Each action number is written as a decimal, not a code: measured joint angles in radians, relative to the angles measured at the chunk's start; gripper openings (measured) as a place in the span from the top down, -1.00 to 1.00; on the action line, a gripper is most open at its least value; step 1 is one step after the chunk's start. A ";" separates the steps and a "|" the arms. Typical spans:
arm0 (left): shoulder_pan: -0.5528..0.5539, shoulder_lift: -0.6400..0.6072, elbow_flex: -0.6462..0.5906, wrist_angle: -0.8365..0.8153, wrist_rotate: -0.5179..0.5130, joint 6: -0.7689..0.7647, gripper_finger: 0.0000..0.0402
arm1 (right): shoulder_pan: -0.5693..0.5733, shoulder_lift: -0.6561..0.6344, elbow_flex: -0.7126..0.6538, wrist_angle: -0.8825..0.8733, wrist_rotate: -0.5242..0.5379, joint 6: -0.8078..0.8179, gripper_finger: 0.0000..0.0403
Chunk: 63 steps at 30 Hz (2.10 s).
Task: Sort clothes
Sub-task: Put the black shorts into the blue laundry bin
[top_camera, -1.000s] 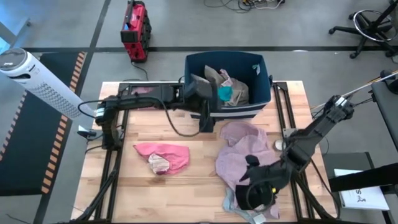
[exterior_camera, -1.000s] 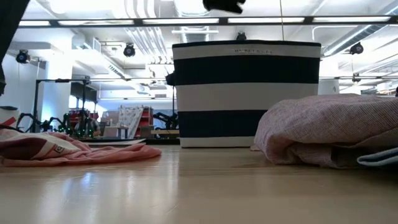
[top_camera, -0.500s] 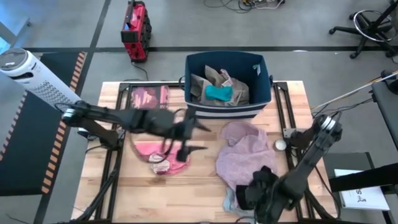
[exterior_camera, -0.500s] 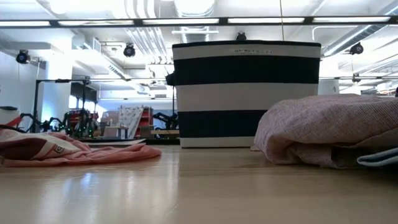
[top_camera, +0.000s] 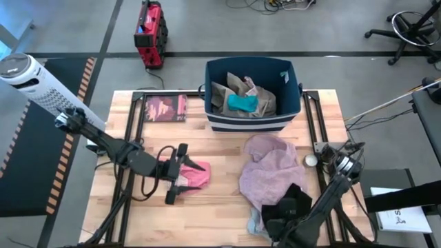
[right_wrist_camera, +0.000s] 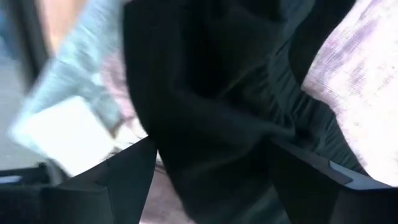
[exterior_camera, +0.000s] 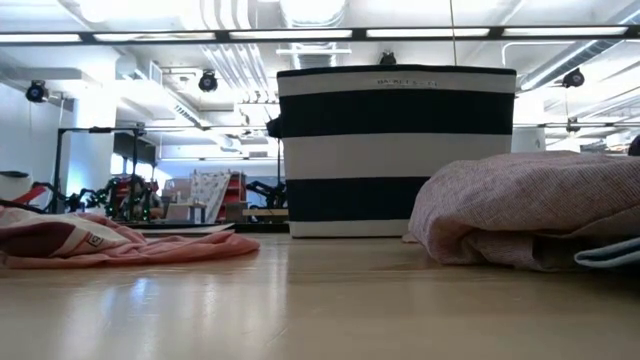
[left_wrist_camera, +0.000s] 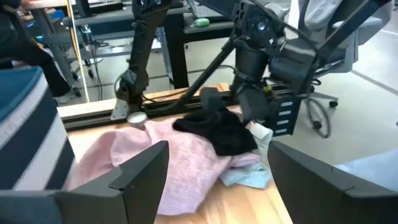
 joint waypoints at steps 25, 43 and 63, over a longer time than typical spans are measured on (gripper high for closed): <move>-0.102 0.045 -0.075 0.152 -0.049 -0.037 -0.10 | -0.028 -0.198 0.037 -0.088 0.201 0.043 0.98; -0.104 0.045 -0.074 0.058 -0.040 -0.007 -0.03 | -0.158 -0.476 0.236 -0.110 1.026 -0.208 1.00; -0.104 0.045 -0.074 -0.024 -0.040 -0.036 0.09 | -0.839 -0.486 0.464 0.207 1.041 -1.120 1.00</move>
